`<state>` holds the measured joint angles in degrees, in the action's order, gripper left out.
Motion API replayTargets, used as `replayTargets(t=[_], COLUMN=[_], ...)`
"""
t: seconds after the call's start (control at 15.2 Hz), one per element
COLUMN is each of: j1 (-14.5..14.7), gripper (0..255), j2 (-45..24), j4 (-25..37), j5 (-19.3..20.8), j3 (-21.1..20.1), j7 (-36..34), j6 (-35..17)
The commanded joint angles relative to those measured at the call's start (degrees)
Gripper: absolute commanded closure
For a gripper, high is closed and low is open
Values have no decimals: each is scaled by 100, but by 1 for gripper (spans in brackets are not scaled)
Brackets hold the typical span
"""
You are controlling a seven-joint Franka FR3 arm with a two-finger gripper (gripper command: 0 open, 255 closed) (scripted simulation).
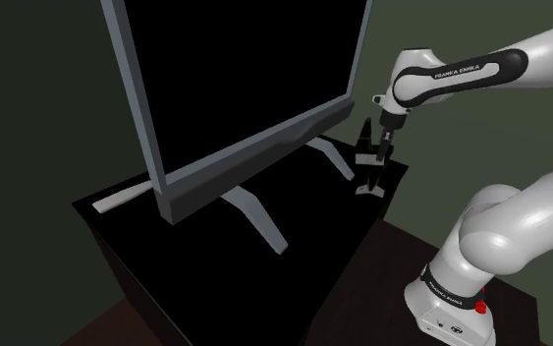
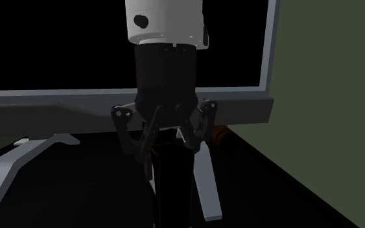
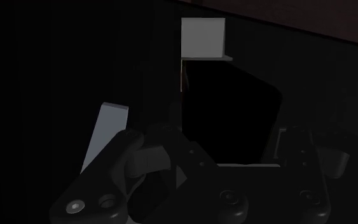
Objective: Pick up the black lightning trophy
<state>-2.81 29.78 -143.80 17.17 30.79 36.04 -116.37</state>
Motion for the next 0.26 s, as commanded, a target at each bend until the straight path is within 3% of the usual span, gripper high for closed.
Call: replayTargets(t=[0.0,0.2], j1=[-4,-3], gripper=[255,255], j2=[72,103], j4=[118,185], j5=[-14,-25], j3=[-46,-71], j7=[2,2], j6=[184,281])
